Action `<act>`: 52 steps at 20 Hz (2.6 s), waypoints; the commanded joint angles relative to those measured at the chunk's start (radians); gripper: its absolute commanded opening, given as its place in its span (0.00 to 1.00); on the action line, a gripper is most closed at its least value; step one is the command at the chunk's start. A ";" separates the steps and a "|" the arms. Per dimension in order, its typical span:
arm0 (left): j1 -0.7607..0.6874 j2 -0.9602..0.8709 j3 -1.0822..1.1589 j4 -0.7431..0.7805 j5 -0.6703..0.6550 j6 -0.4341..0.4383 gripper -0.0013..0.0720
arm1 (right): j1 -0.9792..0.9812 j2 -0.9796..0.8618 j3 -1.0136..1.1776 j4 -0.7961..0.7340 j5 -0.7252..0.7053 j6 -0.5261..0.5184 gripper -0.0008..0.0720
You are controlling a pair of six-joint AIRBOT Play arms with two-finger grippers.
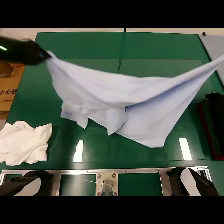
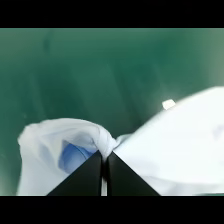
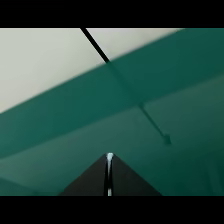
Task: Fold the shirts.
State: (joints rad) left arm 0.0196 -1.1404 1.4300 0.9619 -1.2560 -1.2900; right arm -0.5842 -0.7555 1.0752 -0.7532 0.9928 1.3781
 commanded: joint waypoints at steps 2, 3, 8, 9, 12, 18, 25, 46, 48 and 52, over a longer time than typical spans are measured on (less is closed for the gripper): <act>-0.001 -0.230 -0.319 -0.283 0.253 0.183 0.06 | 0.031 -0.148 -0.371 0.004 -0.167 -0.104 0.03; -0.001 -0.292 -0.325 -0.338 0.275 0.219 0.06 | 0.034 -0.205 -0.394 0.005 -0.179 -0.118 0.03; 0.021 -0.389 -0.283 -0.392 0.267 0.223 0.78 | 0.034 -0.349 -0.390 0.003 -0.182 -0.165 0.03; 0.047 -0.385 -0.261 -0.353 0.190 0.187 0.76 | 0.034 -0.349 -0.390 0.003 -0.182 -0.175 0.03; 0.128 -0.384 -0.186 -0.255 -0.083 0.076 0.76 | 0.033 -0.349 -0.390 -0.008 -0.182 -0.187 0.03; 0.081 -0.305 -0.283 -0.077 -0.087 0.017 0.76 | 0.033 -0.349 -0.390 -0.007 -0.186 -0.187 0.03; -0.088 -0.336 -0.460 -0.095 0.456 -0.004 0.76 | 0.034 -0.349 -0.390 -0.007 -0.190 -0.187 0.03; -0.089 -0.336 -0.395 0.054 0.333 -0.159 0.92 | 0.034 -0.349 -0.330 0.000 -0.147 -0.186 0.03; -0.103 -0.364 -0.395 -0.027 0.333 -0.115 0.92 | 0.034 -0.350 -0.330 0.000 -0.150 -0.187 0.03; -0.143 -0.400 -0.395 -0.140 0.336 -0.060 0.91 | 0.034 -0.350 -0.330 0.000 -0.171 -0.187 0.03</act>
State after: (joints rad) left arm -0.1055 -1.5204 1.0367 0.8982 -0.9249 -1.3880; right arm -0.5510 -1.1049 0.7444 -0.7528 0.8337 1.1915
